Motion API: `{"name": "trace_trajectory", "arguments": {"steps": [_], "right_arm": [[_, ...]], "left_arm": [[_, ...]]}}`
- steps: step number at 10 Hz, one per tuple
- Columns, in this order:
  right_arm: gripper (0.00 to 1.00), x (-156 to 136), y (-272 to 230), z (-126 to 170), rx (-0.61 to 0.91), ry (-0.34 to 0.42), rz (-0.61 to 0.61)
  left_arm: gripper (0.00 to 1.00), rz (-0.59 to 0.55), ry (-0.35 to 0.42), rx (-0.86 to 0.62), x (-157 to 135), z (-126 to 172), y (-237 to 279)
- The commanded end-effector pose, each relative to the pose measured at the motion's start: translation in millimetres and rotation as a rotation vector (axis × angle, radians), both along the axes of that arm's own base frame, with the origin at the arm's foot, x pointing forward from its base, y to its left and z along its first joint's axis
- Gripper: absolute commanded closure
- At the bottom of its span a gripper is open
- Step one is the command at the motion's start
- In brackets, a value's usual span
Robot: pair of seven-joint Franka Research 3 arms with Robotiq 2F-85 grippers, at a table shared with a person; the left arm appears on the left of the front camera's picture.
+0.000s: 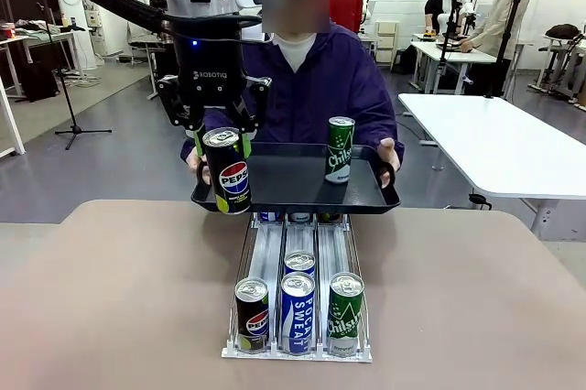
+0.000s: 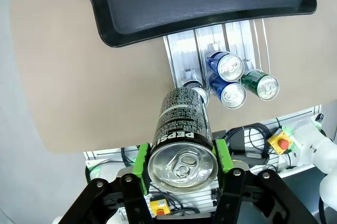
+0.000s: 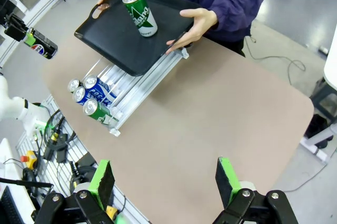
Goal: Retrieve and hand over the desired beverage to the person.
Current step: Place the picked can on the Handle tray extended by the person.
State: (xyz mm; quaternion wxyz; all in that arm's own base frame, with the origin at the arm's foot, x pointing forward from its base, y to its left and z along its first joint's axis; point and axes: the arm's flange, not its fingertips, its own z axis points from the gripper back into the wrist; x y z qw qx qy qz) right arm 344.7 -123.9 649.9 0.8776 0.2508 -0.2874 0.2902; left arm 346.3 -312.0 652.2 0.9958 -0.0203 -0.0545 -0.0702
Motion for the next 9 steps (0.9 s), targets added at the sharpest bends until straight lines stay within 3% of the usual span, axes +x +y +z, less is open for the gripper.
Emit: {"name": "trace_trajectory", "arguments": {"steps": [1,3,4,5,6,9], "right_arm": [[0.00,1.3,-0.4,-0.6,0.016,-0.008,0.012],[0.00,1.3,-0.4,-0.6,0.016,-0.008,0.012],[0.00,1.3,-0.4,-0.6,0.016,-0.008,0.012],[0.00,1.3,-0.4,-0.6,0.016,-0.008,0.012],[0.00,1.3,-0.4,-0.6,0.016,-0.008,0.012],[0.00,1.3,-0.4,-0.6,0.016,-0.008,0.012]], "left_arm": [[1.00,0.005,-0.007,-0.009,-2.0,1.8,1.8],[1.00,0.005,-0.007,-0.009,-2.0,1.8,1.8],[0.41,0.000,0.000,0.000,0.0,0.0,0.0],[0.41,0.012,-0.004,-0.029,24.3,10.8,2.1],[0.41,0.053,-0.084,-0.036,52.1,18.5,3.1],[0.41,0.148,0.014,-0.095,147.7,17.4,6.7]]}}
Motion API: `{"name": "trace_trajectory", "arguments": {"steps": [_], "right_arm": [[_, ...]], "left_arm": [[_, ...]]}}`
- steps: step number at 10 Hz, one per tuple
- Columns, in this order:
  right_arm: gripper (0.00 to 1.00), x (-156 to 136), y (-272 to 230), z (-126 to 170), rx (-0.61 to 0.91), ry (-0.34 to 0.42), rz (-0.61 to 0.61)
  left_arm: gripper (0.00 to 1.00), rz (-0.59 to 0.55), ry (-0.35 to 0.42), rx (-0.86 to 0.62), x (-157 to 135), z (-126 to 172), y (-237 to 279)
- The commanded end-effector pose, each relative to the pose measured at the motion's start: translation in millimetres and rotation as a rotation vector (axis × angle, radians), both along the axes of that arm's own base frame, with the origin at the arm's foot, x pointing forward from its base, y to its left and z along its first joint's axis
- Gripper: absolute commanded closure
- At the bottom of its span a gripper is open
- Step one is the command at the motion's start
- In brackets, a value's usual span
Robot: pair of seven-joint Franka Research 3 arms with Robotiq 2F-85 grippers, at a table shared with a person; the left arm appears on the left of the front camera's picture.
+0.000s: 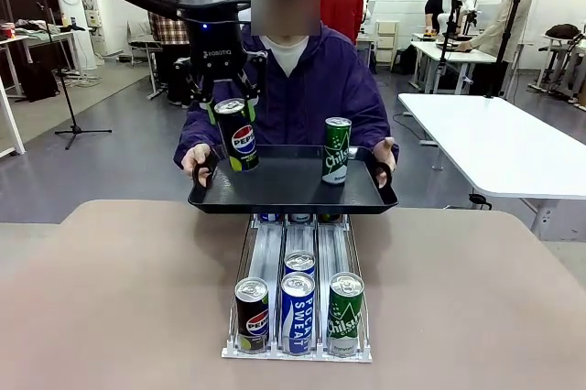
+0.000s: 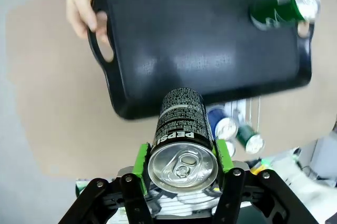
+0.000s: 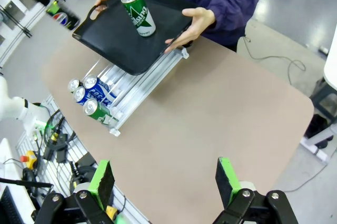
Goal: Retrieve and hand over the desired beverage to the person.
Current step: Place the picked can on the Handle tray extended by the person.
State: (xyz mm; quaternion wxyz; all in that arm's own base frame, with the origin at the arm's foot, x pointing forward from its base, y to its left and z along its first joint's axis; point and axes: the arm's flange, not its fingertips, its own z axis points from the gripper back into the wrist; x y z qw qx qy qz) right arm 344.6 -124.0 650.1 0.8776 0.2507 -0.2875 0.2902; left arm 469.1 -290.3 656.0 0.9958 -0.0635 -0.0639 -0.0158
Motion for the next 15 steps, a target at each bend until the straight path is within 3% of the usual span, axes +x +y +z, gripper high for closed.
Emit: {"name": "trace_trajectory", "arguments": {"steps": [1,3,5,10,15], "right_arm": [[0.00,1.4,-0.3,-0.8,0.016,-0.008,0.012],[0.00,1.4,-0.3,-0.8,0.016,-0.008,0.012],[0.00,1.4,-0.3,-0.8,0.016,-0.008,0.012],[0.00,1.4,-0.3,-0.8,0.016,-0.008,0.012],[0.00,1.4,-0.3,-0.8,0.016,-0.008,0.012]], "left_arm": [[0.41,0.073,0.070,0.003,50.1,11.6,-13.6],[0.41,0.128,0.111,0.055,86.0,2.7,-11.6],[0.41,0.128,0.138,0.119,103.8,-7.4,-18.1],[0.41,0.109,0.198,0.170,114.0,-42.5,-24.2],[0.41,0.084,0.209,0.185,115.8,-57.4,-26.1]]}}
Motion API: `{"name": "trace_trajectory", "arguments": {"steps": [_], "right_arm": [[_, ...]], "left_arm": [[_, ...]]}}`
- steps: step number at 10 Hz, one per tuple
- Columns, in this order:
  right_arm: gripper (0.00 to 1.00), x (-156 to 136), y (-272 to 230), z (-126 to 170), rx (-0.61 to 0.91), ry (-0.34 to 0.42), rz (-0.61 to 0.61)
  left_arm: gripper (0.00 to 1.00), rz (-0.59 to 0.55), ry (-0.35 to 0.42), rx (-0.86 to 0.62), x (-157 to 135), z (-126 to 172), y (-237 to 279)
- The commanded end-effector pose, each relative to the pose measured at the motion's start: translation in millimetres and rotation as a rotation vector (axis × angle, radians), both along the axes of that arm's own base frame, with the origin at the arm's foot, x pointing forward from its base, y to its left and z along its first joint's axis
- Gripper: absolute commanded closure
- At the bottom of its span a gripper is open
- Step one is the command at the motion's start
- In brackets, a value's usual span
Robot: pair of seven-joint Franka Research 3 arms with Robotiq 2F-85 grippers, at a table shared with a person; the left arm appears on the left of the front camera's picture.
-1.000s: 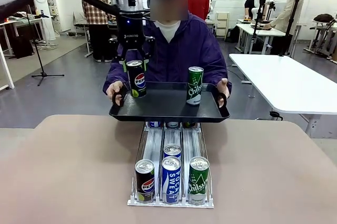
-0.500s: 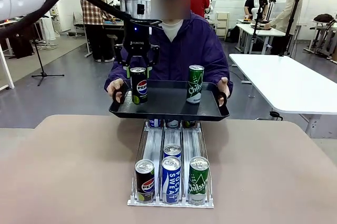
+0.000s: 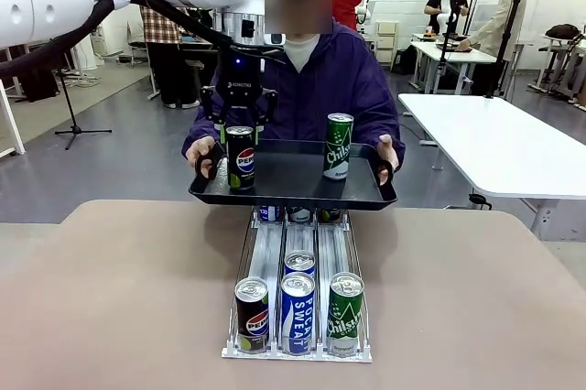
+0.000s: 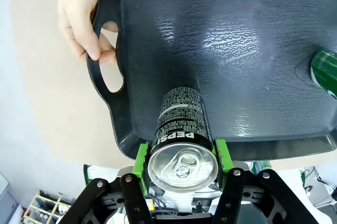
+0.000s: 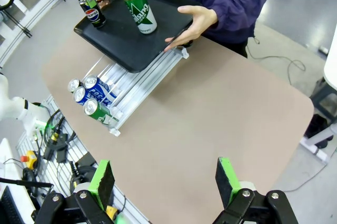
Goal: Retrieve and hand over the desired beverage to the person.
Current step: Place the picked can on the Handle tray extended by the person.
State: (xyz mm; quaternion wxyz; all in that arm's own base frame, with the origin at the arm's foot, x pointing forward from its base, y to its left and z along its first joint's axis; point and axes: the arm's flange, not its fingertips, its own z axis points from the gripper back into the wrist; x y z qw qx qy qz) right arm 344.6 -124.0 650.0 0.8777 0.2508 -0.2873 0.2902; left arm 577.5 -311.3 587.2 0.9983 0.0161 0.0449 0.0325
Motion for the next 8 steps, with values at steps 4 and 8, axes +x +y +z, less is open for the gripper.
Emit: {"name": "trace_trajectory", "arguments": {"steps": [4,8], "right_arm": [[0.00,1.4,-0.3,-0.7,0.016,-0.008,0.012],[0.00,1.4,-0.3,-0.7,0.016,-0.008,0.012]], "left_arm": [[0.22,-0.044,-0.005,0.016,5.9,10.0,-3.7],[0.00,-0.059,-0.006,0.019,4.4,10.2,-3.0]]}}
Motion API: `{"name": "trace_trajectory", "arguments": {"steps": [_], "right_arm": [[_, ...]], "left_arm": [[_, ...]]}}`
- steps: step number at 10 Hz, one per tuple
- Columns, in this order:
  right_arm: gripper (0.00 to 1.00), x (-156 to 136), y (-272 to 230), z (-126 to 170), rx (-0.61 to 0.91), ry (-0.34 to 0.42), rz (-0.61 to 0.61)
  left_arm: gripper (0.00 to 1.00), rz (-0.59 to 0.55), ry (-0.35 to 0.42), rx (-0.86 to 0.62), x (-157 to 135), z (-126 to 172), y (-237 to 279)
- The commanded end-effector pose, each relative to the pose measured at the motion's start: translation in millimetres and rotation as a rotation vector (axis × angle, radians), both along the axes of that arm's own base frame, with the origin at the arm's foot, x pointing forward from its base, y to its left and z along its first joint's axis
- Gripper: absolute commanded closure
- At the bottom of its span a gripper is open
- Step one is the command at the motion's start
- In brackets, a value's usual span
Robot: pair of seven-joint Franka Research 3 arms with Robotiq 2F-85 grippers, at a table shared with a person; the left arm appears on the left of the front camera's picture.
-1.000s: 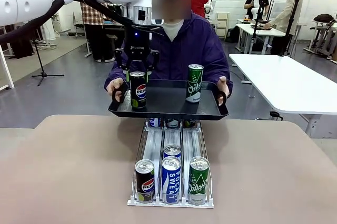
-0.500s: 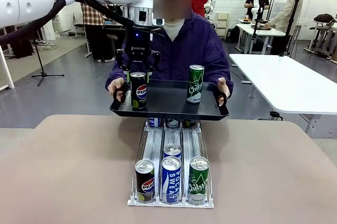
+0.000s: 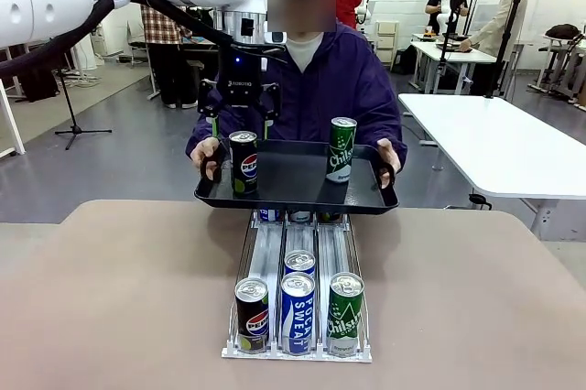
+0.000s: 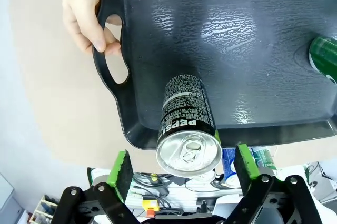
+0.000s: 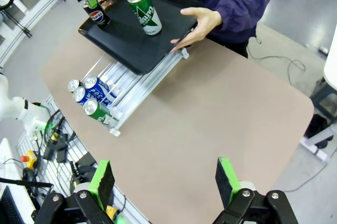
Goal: Retrieve and hand over the desired beverage to the person.
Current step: Place the picked can on the Handle tray extended by the person.
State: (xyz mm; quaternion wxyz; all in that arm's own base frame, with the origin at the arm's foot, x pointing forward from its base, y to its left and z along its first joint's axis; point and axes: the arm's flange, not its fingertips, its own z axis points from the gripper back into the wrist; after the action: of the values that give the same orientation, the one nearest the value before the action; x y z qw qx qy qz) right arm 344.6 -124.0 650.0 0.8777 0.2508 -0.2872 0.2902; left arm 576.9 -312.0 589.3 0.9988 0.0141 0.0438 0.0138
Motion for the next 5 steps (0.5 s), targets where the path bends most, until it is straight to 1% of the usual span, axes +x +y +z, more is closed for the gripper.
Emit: {"name": "trace_trajectory", "arguments": {"steps": [1,2,3,4,5], "right_arm": [[0.00,1.4,-0.3,-0.7,0.016,-0.008,0.012],[0.00,1.4,-0.3,-0.7,0.016,-0.008,0.012],[0.00,1.4,-0.3,-0.7,0.016,-0.008,0.012],[0.00,1.4,-0.3,-0.7,0.016,-0.008,0.012],[0.00,1.4,-0.3,-0.7,0.016,-0.008,0.012]], "left_arm": [[0.00,-0.024,-0.004,0.023,4.4,8.1,-2.3],[0.00,-0.031,-0.006,0.021,1.6,9.9,-1.9],[0.00,-0.051,-0.026,0.020,-8.7,16.5,-1.3],[0.00,-0.122,-0.052,0.022,-32.6,26.4,4.5],[0.00,-0.202,-0.091,0.011,-69.7,35.4,17.4]]}}
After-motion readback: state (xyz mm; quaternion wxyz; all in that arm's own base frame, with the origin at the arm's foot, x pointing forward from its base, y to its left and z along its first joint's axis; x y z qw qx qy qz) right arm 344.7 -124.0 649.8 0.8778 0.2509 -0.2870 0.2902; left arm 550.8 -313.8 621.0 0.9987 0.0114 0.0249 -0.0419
